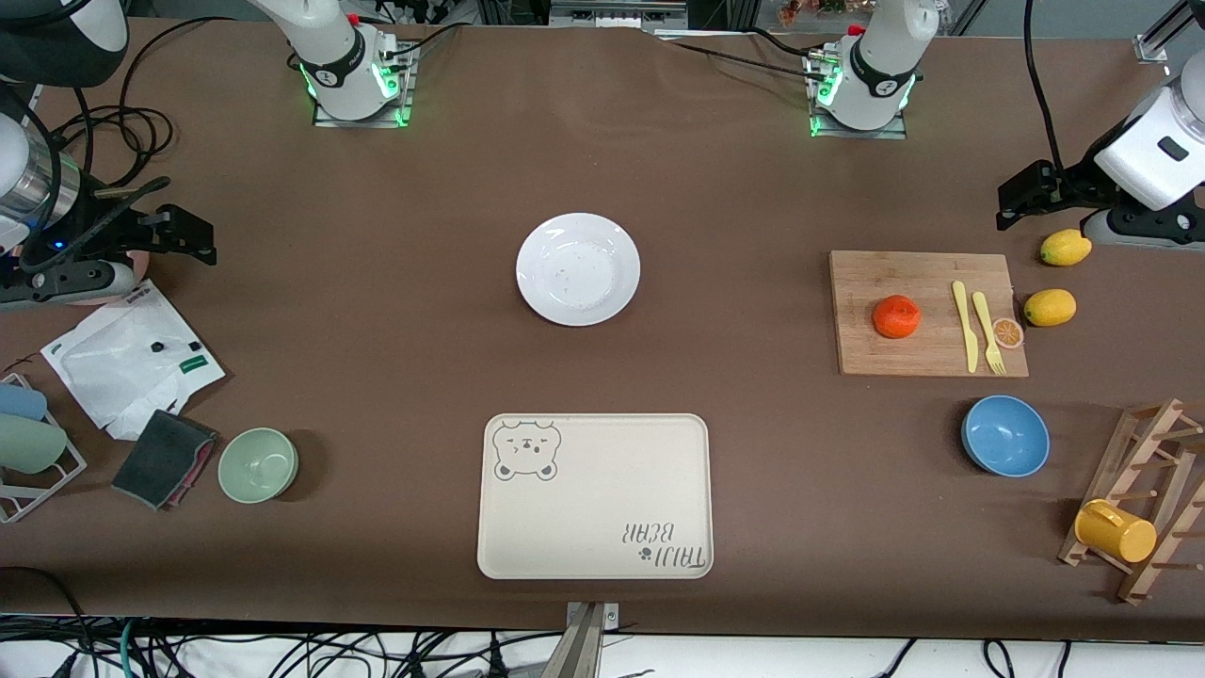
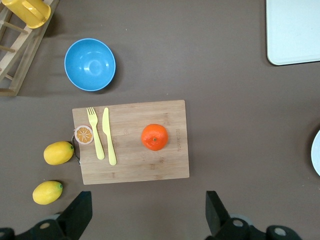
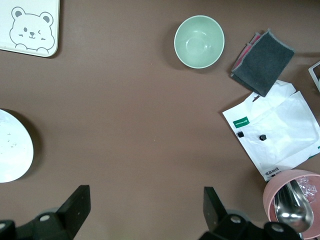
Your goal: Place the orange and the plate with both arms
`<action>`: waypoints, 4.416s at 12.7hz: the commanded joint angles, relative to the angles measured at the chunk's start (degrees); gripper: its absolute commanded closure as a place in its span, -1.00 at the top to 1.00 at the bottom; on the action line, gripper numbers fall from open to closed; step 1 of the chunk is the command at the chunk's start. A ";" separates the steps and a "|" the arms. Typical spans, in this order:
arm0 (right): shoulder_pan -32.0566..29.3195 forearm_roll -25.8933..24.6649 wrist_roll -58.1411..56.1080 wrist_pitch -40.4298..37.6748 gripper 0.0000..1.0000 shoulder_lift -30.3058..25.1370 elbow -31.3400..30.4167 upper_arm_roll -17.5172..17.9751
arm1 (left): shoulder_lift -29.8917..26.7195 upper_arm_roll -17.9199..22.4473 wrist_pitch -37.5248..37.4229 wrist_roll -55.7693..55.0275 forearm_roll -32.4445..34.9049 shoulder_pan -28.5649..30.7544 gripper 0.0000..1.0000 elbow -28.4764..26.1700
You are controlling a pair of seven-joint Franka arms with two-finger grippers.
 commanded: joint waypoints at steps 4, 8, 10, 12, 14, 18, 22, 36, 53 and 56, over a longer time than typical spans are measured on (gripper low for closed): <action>-0.34 -0.07 0.67 -0.64 1.00 0.49 1.24 0.30 | -0.57 -0.42 -0.79 1.11 1.02 0.47 1.00 0.17; -0.34 -0.07 0.67 -0.73 1.00 0.49 1.24 0.30 | -0.57 -0.42 -0.88 1.20 1.02 0.56 1.00 0.17; -0.34 -0.07 0.67 -0.73 1.00 0.49 1.24 0.30 | -0.57 -0.42 -0.88 1.11 1.02 0.56 1.00 0.17; -0.34 -0.24 0.67 -0.82 1.00 0.40 1.16 0.30 | -0.57 -0.42 -0.88 1.11 1.02 0.47 1.00 0.17; -0.34 -0.16 0.67 -0.82 1.00 0.40 1.16 0.30 | -0.57 -0.42 -0.88 1.20 1.02 0.56 1.00 0.17; -0.34 -0.07 0.67 -0.82 1.00 0.40 1.16 0.30 | -0.57 -0.42 -0.96 1.20 1.02 0.56 1.00 0.17; -0.34 -0.07 0.76 -0.82 1.00 0.49 1.24 0.30 | -0.57 -0.42 -1.05 1.20 1.02 0.56 1.00 0.17; -0.43 -0.25 0.67 -0.56 1.00 0.57 1.24 0.21 | 4.96 -0.42 -2.57 0.94 1.46 0.47 1.00 -2.63; -0.52 -0.16 0.76 -0.47 1.00 0.57 1.24 0.21 | 14.54 -0.42 30.93 0.41 1.99 0.73 1.00 -25.75; -0.52 -0.16 0.76 -0.47 1.00 0.57 1.24 0.21 | 16.73 -0.42 37.86 0.59 2.86 0.82 1.00 -28.92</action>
